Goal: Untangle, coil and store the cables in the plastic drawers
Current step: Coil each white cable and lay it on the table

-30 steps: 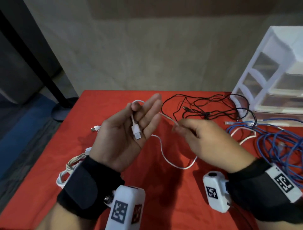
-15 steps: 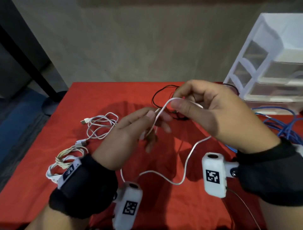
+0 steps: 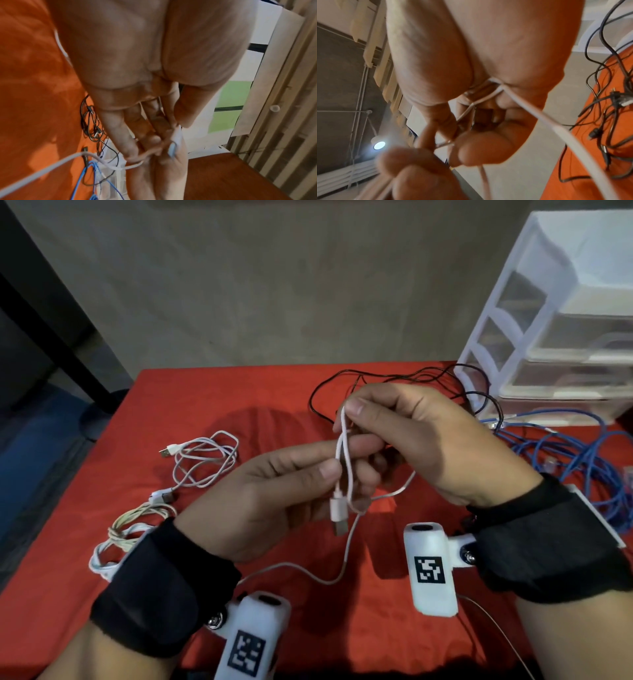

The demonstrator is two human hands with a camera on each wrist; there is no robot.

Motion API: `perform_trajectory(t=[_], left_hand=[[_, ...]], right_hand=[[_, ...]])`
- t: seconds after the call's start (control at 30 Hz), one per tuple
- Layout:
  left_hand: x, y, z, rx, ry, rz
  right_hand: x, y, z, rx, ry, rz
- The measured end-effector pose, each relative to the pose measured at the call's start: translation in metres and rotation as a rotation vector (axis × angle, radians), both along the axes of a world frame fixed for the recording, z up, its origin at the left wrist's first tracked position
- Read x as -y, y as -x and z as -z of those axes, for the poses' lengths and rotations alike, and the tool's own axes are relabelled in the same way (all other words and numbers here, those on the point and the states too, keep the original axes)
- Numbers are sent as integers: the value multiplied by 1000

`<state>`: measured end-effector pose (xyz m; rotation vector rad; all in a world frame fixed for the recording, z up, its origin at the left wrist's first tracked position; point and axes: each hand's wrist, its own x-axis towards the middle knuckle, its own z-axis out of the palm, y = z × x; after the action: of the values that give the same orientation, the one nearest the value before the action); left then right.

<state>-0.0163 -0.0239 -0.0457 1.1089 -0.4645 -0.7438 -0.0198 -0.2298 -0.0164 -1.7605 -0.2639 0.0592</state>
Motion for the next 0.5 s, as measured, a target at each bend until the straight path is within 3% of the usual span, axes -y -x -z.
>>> perform_trajectory(t=[0.17, 0.37, 0.5], left_hand=[[4, 4, 0, 91, -53, -16], [9, 1, 1, 198, -176, -228], [15, -5, 7, 334, -287, -499]], right_hand=[[-9, 1, 1, 15, -5, -39], [-7, -1, 0, 97, 130, 52], [1, 0, -5, 150, 260, 107]])
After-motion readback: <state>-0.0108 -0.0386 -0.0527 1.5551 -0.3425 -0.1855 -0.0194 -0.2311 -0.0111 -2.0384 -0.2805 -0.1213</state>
